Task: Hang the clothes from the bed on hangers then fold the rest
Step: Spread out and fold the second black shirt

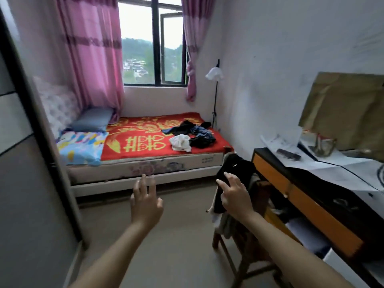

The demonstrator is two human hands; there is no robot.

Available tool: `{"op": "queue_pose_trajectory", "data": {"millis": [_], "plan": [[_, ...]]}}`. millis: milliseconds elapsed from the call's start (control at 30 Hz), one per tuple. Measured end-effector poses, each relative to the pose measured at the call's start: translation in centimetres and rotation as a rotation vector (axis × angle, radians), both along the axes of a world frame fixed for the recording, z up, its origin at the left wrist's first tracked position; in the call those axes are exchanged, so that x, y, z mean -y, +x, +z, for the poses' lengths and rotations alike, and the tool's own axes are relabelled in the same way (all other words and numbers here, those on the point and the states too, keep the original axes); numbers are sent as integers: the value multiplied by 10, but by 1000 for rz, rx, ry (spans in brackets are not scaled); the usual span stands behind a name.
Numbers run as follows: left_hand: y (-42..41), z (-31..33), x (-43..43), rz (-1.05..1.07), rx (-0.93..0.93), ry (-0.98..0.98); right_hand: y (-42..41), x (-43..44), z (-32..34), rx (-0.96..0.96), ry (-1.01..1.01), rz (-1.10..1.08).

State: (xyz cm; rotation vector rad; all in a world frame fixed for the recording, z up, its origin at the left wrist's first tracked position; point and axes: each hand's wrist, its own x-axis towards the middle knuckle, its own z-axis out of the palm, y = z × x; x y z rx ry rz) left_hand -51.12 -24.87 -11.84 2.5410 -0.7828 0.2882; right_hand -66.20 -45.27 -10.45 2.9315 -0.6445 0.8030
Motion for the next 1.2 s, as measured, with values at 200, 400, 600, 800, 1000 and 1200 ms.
{"op": "queue_pose_trajectory", "data": {"millis": [200, 400, 600, 800, 1000, 1200], "plan": [[-12, -45, 140, -124, -182, 87, -40, 132, -12, -135, 60, -251], [-10, -72, 223, -238, -320, 200, -23, 202, -11, -233, 195, -340], [25, -90, 303, -351, -453, 217, 31, 262, -20, -382, 432, -295], [80, -107, 395, -507, -579, 176, 101, 322, -38, -475, 690, -240], [104, -122, 451, -693, -829, 55, 120, 352, -53, -439, 982, -131], [118, -101, 440, -728, -459, 45, 133, 356, -41, -273, 828, -183]]}}
